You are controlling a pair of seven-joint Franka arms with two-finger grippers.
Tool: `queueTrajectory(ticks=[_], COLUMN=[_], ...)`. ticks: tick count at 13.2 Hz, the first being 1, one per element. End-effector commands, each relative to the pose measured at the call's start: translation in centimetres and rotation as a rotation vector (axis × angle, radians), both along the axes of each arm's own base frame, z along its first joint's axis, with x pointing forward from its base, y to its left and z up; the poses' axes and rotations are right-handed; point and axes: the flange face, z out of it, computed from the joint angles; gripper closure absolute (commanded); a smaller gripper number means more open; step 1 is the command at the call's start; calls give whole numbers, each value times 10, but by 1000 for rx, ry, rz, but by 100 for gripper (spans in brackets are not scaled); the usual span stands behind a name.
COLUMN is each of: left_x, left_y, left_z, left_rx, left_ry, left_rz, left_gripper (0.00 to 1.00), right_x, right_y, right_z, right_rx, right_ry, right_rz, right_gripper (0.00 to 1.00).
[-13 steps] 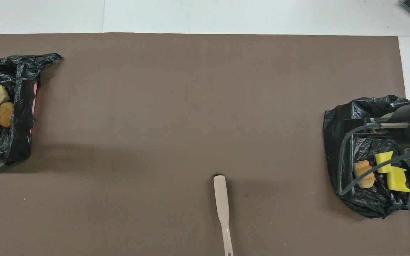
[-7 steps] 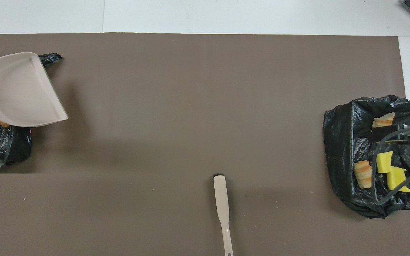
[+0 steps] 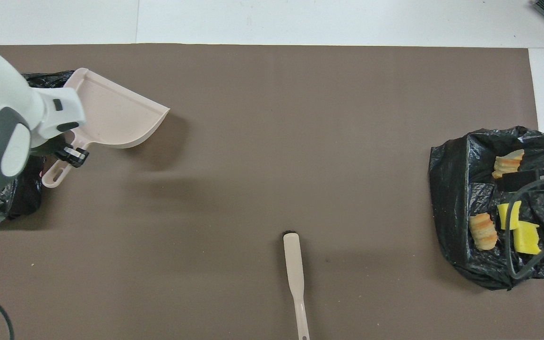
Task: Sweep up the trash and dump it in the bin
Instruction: 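Bring the dustpan back and set it mid-table with the left gripper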
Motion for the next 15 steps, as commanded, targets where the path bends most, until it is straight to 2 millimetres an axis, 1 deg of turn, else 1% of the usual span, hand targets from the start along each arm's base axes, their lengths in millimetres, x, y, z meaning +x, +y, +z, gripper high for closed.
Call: queueTrajectory(ticks=[1,2,3,4,5,6,7,8,9,10,11,12,13,15], left_x=[-6,-12,-24,-32,-41,-43,-52,-58,-63,-76,-81,-88,-84,-75], left_y=[-62,-88,-125,-157,-196,-215,-243,-261,-280,-313,-335,-364,-371,-366], left_z=[-11,-13,-17,-19,-33,-40,-47,-48,-54,-62,-77,-96,-98,-87], left_rx=[-41,-65,-97,-121,-128,-147,-184,-213,-218,-221,-202,-175,-173,-195], left_ry=[-51,-61,-58,-73,-88,-106,-104,-112,-114,-114,-99,-88,-91,-109], left_rz=[159,204,226,261,262,269,272,293,327,334,358,376,389,408], left_gripper=[100,100,100,100,100,100,100,100,100,100,100,100,100,100], right_x=[2,2,2,2,2,-1,-2,-2,-2,-2,-1,0,0,-1], right_y=[-7,-7,-6,-7,-5,-5,-5,-6,-6,-5,-5,-5,-4,-3], right_z=[2,2,2,2,1,0,1,1,1,1,1,1,1,2], right_rx=[-33,-37,-35,-35,-35,-33,-33,-33,-33,-33,-32,-29,-24,-20], right_ry=[-14,-16,-16,-16,-7,5,8,9,9,9,9,7,8,5], right_rz=[25,20,15,14,20,20,20,20,20,23,23,20,23,24], right_gripper=[0,0,0,0,0,0,0,0,0,0,0,0,0,0])
